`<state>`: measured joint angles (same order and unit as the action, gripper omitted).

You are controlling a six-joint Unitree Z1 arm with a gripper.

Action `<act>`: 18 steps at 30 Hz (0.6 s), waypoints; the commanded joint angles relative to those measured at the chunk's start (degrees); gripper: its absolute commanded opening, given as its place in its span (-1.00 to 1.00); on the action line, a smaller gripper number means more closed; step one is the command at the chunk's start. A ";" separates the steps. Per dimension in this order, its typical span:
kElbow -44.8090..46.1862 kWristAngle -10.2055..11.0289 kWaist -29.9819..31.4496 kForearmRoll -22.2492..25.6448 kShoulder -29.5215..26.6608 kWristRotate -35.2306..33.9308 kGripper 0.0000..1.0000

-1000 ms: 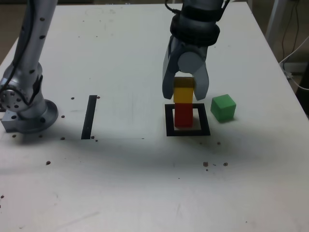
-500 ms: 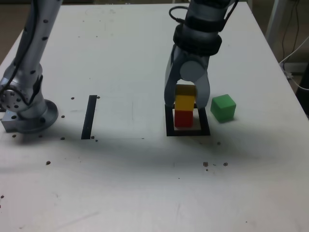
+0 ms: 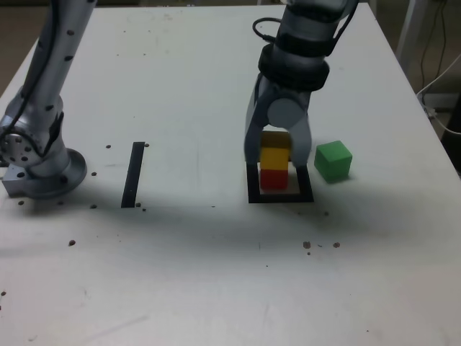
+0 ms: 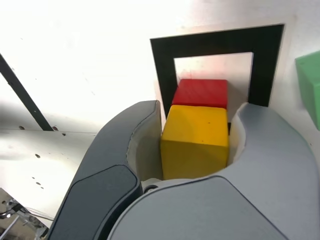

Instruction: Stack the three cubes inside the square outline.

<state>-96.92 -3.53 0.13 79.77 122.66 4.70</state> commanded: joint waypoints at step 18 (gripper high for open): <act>-0.70 5.61 -0.72 1.46 -4.63 0.17 0.99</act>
<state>-97.09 1.46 -0.37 80.74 118.99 5.02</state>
